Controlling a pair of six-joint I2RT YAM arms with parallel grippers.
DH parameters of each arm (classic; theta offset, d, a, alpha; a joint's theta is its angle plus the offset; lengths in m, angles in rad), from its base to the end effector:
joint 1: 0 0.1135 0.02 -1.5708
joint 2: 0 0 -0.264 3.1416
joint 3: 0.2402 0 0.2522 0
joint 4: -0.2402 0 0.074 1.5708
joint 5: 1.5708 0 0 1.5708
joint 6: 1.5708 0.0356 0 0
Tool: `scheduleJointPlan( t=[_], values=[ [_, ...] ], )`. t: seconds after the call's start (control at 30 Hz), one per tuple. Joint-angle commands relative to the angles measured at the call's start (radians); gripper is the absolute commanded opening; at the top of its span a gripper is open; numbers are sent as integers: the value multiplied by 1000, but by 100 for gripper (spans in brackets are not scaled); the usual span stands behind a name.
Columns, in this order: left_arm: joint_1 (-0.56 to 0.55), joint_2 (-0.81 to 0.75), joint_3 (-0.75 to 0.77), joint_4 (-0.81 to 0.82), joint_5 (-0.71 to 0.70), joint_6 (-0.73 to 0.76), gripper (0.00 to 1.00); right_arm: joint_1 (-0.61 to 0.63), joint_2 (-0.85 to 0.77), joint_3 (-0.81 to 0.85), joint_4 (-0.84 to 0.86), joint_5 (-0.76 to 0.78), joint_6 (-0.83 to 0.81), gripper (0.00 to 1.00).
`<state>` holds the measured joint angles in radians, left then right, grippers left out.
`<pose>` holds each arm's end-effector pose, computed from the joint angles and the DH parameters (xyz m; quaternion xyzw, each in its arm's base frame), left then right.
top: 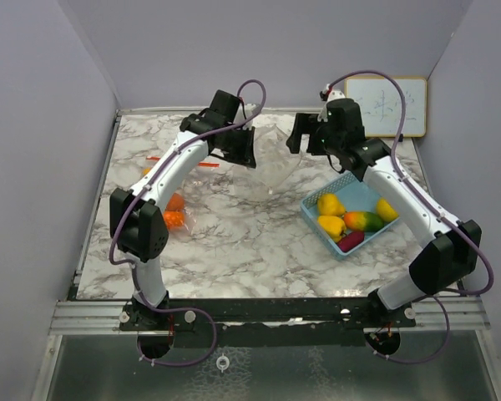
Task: Place the food in the zip-top bag and seal the zipper
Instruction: Open the zipper of the food storage bag, then pick up the fake fruit from the bin.
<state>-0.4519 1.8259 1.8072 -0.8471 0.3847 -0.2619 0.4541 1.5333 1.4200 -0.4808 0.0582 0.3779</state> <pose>0.3558 -0.1876 0.3429 0.1531 0.9108 -0.2865 0.2548 0.3164 0.1521 0.3479 -0.0200 0.8826 0.1660 0.4394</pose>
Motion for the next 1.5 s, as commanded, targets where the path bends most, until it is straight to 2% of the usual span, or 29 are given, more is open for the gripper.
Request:
scheduleJointPlan(
  t=[0.0,0.17,0.43,0.7,0.93,1.03,1.17,1.27,1.37,1.47],
  values=[
    [-20,68,91,-21,-34,22,0,0,-69,83,-117,86,-25,100],
    [-23,107,138,-28,-18,34,0,-32,-99,38,-281,225,1,100],
    [-25,132,147,3,37,31,0,-77,-68,-91,-385,214,56,100],
    [-33,131,144,17,56,25,0,-97,18,-257,-283,138,48,100],
    [-34,135,153,24,69,10,0,-104,135,-294,-203,117,32,99],
    [-36,135,150,26,70,3,0,-104,156,-307,-161,109,13,90],
    [-38,134,146,24,66,1,0,-104,148,-309,-157,125,-5,59],
    [-39,137,150,23,67,1,0,-105,89,-308,-180,153,-24,42],
    [-39,143,160,19,68,0,0,-105,20,-281,-234,165,-48,33],
    [-39,147,162,19,65,-1,0,-104,-60,-199,-296,89,-90,30]
  ],
)
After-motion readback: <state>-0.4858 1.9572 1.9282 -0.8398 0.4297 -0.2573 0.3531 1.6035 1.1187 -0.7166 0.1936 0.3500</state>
